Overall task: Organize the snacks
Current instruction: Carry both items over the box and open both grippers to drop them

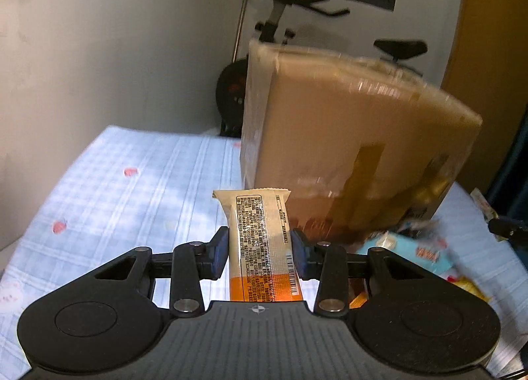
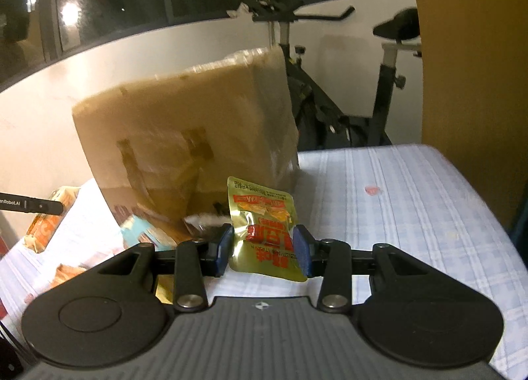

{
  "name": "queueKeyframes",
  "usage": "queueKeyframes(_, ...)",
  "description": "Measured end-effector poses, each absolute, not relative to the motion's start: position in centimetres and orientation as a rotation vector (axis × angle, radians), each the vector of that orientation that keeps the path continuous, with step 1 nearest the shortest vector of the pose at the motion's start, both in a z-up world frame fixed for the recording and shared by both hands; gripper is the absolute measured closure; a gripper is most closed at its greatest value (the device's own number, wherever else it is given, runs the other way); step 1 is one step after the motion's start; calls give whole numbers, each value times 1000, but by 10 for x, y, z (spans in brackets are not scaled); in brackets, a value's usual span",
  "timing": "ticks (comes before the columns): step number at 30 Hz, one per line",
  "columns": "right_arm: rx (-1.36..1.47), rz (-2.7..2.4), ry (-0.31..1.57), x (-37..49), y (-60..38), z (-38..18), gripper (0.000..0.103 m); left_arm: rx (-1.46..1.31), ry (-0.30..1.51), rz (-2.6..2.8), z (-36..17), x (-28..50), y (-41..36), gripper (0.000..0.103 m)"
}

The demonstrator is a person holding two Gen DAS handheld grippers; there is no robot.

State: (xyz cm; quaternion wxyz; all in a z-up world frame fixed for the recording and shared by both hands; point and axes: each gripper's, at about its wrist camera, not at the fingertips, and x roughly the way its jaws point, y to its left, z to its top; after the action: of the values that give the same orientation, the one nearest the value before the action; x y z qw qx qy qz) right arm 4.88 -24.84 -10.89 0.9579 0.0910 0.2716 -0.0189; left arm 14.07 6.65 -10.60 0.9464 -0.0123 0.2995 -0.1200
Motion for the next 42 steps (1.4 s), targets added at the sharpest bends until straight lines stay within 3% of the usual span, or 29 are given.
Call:
queueKeyframes(15, 191, 12, 384, 42, -237, -45, 61, -42, 463, -295, -34, 125, 47, 61)
queueKeyframes(26, 205, 46, 299, 76, -242, 3, 61, -39, 404, -328, 8, 162, 20, 61)
queueKeyframes(42, 242, 78, 454, 203, -238, 5, 61, 67, 519, -287, 3, 278, -28, 61)
